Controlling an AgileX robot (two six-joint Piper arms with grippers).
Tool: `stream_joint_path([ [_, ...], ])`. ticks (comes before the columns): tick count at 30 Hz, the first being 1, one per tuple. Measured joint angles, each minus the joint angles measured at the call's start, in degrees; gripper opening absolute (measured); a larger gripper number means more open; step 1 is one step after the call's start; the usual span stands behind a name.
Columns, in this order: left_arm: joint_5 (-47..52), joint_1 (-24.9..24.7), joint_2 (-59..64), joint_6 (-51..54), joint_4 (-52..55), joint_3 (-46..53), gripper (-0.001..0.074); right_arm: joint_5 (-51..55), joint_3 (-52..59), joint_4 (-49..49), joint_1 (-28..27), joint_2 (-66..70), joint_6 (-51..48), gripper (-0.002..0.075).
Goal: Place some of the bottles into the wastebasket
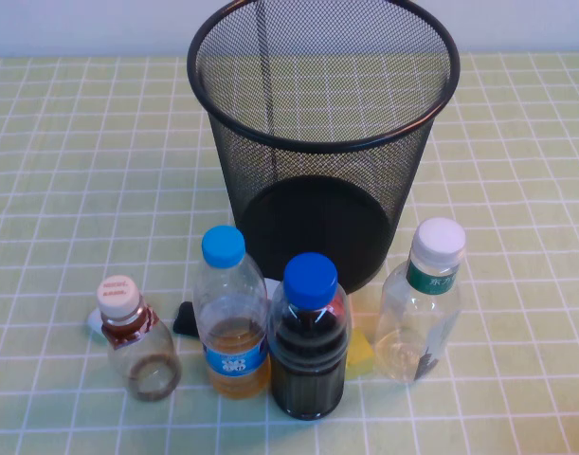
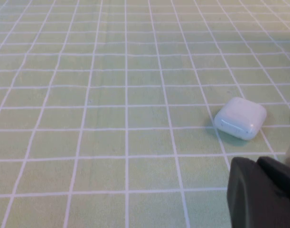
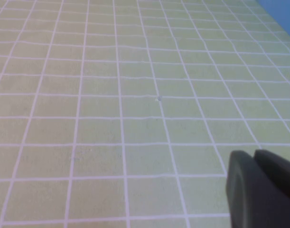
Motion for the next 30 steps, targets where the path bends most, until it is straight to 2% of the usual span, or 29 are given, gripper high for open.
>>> stream_joint_path([
  [30,0.00,0.00,0.00,0.00,0.00,0.00,-0.0004,-2.10,0.00,0.00,0.00,0.00,-0.53,-0.0008],
])
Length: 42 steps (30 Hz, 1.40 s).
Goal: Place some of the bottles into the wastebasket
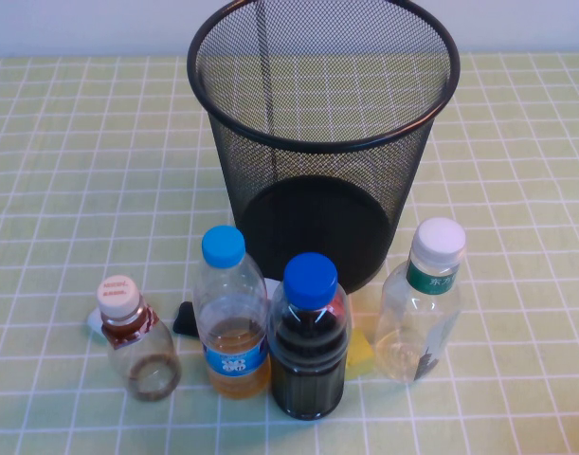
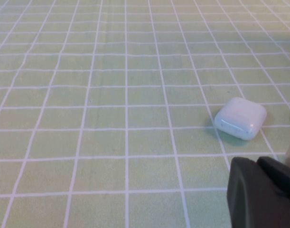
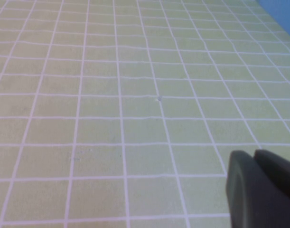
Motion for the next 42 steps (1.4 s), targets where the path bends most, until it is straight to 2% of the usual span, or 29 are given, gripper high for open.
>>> stream_joint_path([
  [10,0.00,0.00,0.00,0.00,0.00,0.00,-0.0004,0.00,0.00,0.00,0.00,0.00,0.00,-0.0008],
  [15,0.00,0.00,0.00,0.00,0.00,0.00,-0.0004,-0.58,0.00,-5.10,0.00,0.00,0.00,-0.0007],
  [22,0.00,0.00,0.00,0.00,0.00,0.00,-0.0004,-23.84,0.00,0.02,0.00,0.00,3.66,-0.0008],
  [25,0.00,0.00,0.00,0.00,0.00,0.00,-0.0005,-30.34,0.00,3.43,0.00,0.00,4.75,-0.0007],
  [31,0.00,0.00,0.00,0.00,0.00,0.00,-0.0005,-33.79,0.00,4.32,0.00,0.00,5.32,-0.0007],
  [32,0.00,0.00,0.00,0.00,0.00,0.00,-0.0005,-33.79,0.00,4.93,0.00,0.00,8.78,-0.0007],
  [35,0.00,0.00,0.00,0.00,0.00,0.00,-0.0004,-30.48,-0.95,6.37,0.00,0.21,22.26,-0.0007],
  [37,0.00,0.00,0.00,0.00,0.00,0.00,-0.0004,-21.06,-4.26,6.37,0.00,1.70,27.28,-0.0006],
  [39,0.00,0.00,0.00,0.00,0.00,0.00,-0.0004,-10.59,-9.05,6.47,0.00,4.10,26.34,-0.0006],
  [42,0.00,0.00,0.00,0.00,0.00,0.00,-0.0005,1.99,-18.49,7.68,0.00,9.69,17.88,-0.0006],
])
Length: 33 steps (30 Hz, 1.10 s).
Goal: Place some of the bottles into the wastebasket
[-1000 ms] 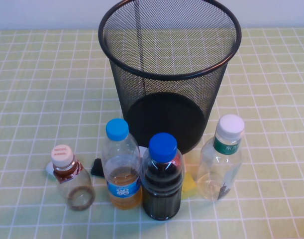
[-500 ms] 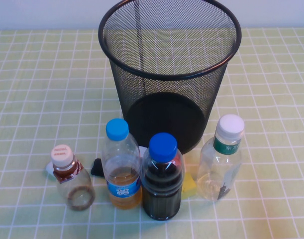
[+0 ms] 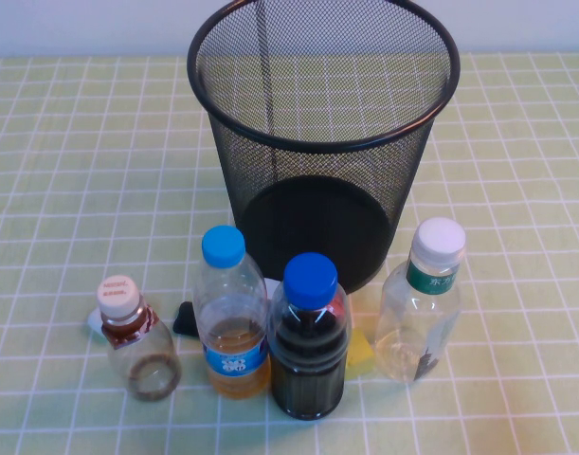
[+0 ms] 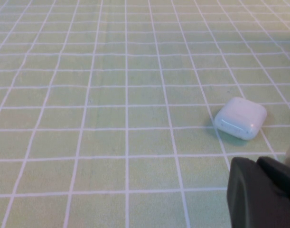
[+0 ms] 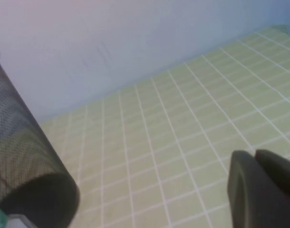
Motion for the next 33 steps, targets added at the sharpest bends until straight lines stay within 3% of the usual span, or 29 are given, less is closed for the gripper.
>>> stream_joint_path([
  [6,0.00,0.00,0.00,0.00,0.00,0.00,-0.0004,17.77,-17.56,10.36,0.00,16.02,-18.29,-0.0006],
  [10,0.00,0.00,0.00,0.00,0.00,0.00,-0.0004,17.85,-23.17,14.04,0.00,26.53,-23.57,-0.0006],
  [18,0.00,0.00,0.00,0.00,0.00,0.00,-0.0004,-8.18,-20.54,16.58,2.98,34.10,-29.25,-0.0006],
  [26,0.00,0.00,0.00,0.00,0.00,0.00,-0.0004,-37.16,-1.56,10.98,19.06,25.90,-25.06,-0.0006],
  [29,0.00,0.00,0.00,0.00,0.00,0.00,-0.0004,-42.91,4.36,9.14,25.24,24.03,-25.07,-0.0003],
  [33,0.00,0.00,0.00,0.00,0.00,0.00,-0.0004,-45.99,7.53,7.97,32.34,23.82,-25.27,0.0113],
])
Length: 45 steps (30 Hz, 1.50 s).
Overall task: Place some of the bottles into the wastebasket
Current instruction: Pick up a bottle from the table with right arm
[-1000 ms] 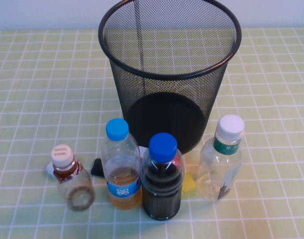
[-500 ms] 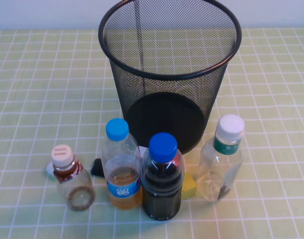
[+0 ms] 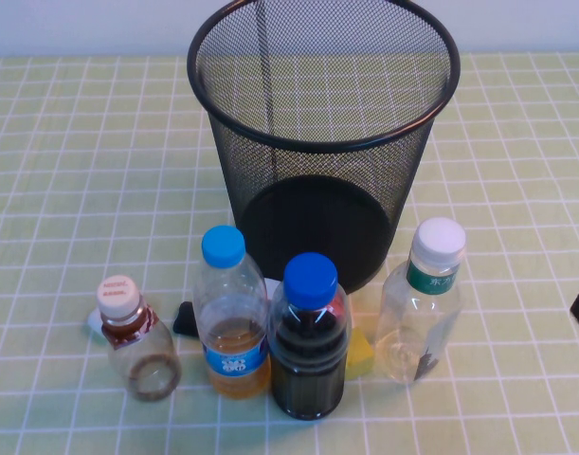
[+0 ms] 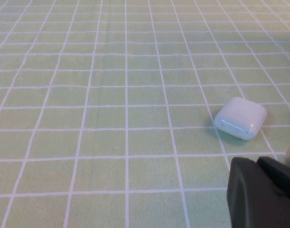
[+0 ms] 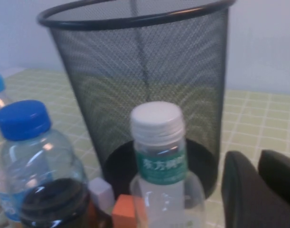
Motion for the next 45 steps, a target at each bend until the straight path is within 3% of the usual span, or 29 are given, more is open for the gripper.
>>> stream_joint_path([
  [4,0.00,0.00,0.00,0.00,0.00,0.00,-0.0004,-2.84,0.00,-1.48,4.29,0.00,-0.07,0.0379],
  [7,0.00,0.00,0.00,0.00,0.00,0.00,-0.0004,-6.33,-0.10,-1.48,5.24,1.52,-0.13,0.0500],
  [11,0.00,0.00,0.00,0.00,0.00,0.00,-0.0004,-12.80,-0.23,-1.51,5.24,7.23,-0.13,0.0503],
  [24,0.00,0.00,0.00,0.00,0.00,0.00,-0.0005,-16.00,-12.66,-2.08,5.24,29.14,-2.43,0.0504],
  [34,0.00,0.00,0.00,0.00,0.00,0.00,-0.0004,-22.20,-13.40,6.68,5.24,38.81,-9.99,0.0504],
  [45,0.00,0.00,0.00,0.00,0.00,0.00,-0.0004,-26.09,-13.40,6.23,5.24,41.69,-9.99,0.0504],
])
